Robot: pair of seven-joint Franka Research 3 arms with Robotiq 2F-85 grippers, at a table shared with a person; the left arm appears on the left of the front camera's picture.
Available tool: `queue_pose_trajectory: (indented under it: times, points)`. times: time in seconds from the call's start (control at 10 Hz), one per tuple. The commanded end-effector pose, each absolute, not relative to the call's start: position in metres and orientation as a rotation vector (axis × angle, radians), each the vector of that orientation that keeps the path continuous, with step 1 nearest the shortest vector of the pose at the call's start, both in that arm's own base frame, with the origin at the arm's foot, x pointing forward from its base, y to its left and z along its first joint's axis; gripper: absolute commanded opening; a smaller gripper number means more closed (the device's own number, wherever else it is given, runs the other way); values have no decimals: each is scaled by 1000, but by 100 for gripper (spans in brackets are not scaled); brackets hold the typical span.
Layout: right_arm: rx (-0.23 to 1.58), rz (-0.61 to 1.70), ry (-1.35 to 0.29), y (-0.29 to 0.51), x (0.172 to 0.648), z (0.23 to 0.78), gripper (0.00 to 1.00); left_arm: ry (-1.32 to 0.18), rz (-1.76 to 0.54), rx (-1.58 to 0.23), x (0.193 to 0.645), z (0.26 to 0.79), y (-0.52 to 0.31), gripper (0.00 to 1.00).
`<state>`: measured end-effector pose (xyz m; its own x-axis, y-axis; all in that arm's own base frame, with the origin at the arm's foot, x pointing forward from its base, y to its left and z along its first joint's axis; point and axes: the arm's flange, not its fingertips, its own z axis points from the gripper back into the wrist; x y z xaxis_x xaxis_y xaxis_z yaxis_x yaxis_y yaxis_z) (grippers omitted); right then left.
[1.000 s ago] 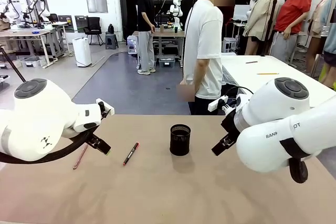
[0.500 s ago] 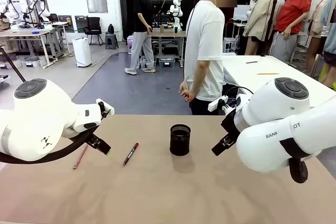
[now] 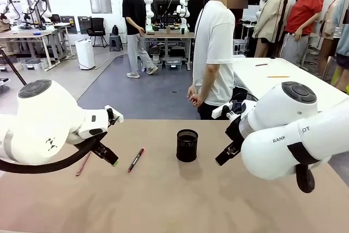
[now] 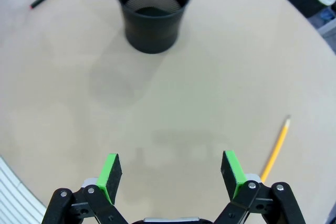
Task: Place the pens into the pen holder.
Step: Pick up a writing instrument from the table and place it into the Pen holder.
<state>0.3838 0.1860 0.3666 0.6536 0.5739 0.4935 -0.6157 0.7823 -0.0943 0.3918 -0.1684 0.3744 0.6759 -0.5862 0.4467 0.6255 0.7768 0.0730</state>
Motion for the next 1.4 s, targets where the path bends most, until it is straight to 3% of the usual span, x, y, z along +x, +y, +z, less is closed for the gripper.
queue_pose_trajectory:
  times: [0.0, 0.4, 0.8, 1.3]
  points:
    - [199, 725, -476, 174, 380, 376, 100, -397, -741, -194, 395, 395, -156, 100]
    - [450, 802, -426, 162, 383, 412, 100, -439, -821, -394, 397, 422, -138, 100]
    - [453, 931, -507, 139, 380, 487, 100, -617, -891, -376, 405, 481, -82, 100]
    - [393, 1035, -593, 76, 391, 544, 100, -720, -894, -339, 422, 525, -21, 100]
